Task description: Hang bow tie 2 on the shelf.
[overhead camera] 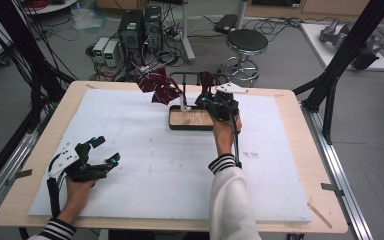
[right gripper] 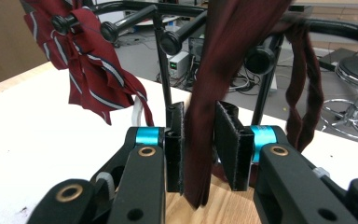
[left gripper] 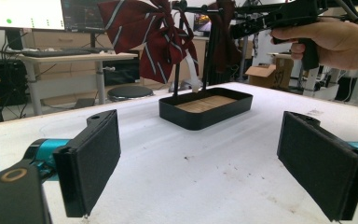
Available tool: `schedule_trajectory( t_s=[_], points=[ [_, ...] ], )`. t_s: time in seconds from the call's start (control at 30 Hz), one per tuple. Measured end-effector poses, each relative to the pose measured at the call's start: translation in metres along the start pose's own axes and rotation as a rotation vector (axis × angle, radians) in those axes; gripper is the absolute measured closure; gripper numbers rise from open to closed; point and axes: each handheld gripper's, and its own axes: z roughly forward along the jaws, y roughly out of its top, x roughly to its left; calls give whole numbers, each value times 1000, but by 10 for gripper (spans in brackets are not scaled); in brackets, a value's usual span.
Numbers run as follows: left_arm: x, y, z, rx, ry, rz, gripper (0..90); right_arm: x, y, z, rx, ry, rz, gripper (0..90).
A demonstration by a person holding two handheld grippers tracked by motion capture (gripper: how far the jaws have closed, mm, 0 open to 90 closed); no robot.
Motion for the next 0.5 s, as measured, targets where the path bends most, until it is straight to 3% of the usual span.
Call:
schedule_trajectory(
  t_s=[0.07,0.1,0.17,0.3,0.5],
  points=[
    [0,0,0,-1,1,1,136,-1,0,-2,-5,0,15,581],
    [0,0,0,-1,1,0,136,-1,0,-2,-5,0,15,581],
    [0,0,1,1,0,6,136,0,1,-4,-2,15,29,411],
    [-1,0,1,1,2,7,136,2,3,-11,5,51,32,228],
    [-1,0,1,2,4,7,137,7,2,-29,-1,74,4,159]
  ],
)
